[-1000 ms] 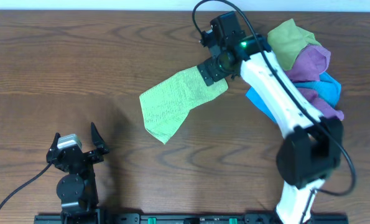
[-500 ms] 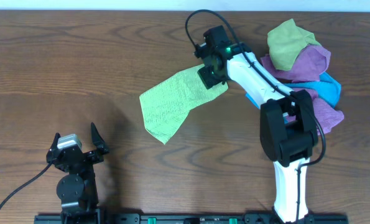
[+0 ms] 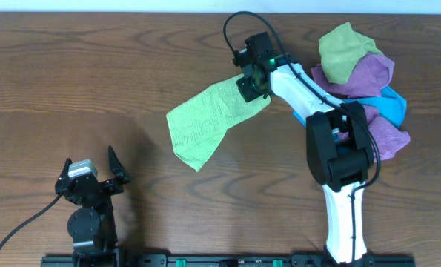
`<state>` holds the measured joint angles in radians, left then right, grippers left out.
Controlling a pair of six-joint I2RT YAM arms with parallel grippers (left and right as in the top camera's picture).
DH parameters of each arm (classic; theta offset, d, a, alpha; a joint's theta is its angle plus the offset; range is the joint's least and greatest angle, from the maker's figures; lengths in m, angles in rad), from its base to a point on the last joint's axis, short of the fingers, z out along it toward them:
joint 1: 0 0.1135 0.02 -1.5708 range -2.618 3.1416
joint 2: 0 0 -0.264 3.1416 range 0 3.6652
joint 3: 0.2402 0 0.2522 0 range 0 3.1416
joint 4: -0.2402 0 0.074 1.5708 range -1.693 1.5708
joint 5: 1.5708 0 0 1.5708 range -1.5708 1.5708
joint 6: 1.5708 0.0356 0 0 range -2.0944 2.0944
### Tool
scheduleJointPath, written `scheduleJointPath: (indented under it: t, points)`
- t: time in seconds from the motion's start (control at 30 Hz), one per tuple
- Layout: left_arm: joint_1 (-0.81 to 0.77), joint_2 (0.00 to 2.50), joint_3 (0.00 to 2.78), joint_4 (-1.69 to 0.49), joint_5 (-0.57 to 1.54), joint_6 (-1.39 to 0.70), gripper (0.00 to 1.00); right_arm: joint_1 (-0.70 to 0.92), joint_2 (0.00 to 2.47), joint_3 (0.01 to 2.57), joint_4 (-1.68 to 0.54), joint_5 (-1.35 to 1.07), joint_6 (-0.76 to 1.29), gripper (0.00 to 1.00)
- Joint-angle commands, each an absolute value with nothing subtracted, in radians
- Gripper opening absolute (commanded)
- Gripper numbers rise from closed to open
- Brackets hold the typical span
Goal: Fold the cloth
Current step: 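Carry the lime green cloth leftward and drape it over the table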
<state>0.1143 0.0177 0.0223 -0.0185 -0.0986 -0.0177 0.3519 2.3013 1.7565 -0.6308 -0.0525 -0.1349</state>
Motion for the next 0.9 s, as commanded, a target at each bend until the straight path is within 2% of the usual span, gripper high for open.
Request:
scheduleJointPath:
  t: [0.0,0.37,0.47,0.5,0.53,0.63,0.7,0.73,0.87]
  points:
    - [0.118,0.018,0.004,-0.063,-0.133,0.0,0.95,0.337,2.321,1.755,-0.596,-0.056,-0.128,0.01]
    - [0.118,0.018,0.004,-0.063,-0.133,0.0,0.95,0.331,2.327,1.756,-0.41,-0.057,-0.04,0.02]
    - [0.118,0.018,0.004,-0.063,-0.133,0.0,0.95,0.334,2.309,1.783,-0.5,-0.077,-0.037,0.14]
    - [0.118,0.018,0.004,-0.063,-0.133,0.0,0.95,0.335,2.294,1.797,-0.556,-0.094,-0.038,0.26]
    - [0.118,0.018,0.005,-0.063,-0.133,0.0,0.95,0.336,2.277,1.811,-0.615,-0.107,-0.038,0.29]
    - [0.118,0.018,0.004,-0.063,-0.133,0.0,0.95,0.336,2.228,1.824,-0.742,-0.093,-0.038,0.22]
    - [0.118,0.018,0.005,-0.063,-0.133,0.0,0.95,0.331,2.197,1.824,-0.801,-0.059,-0.038,0.24]
    - [0.118,0.018,0.004,-0.063,-0.133,0.0,0.95,0.327,2.181,1.824,-0.831,-0.027,-0.038,0.33]
    - [0.118,0.018,0.004,-0.063,-0.133,0.0,0.95,0.296,2.167,1.824,-0.855,0.023,-0.038,0.56]
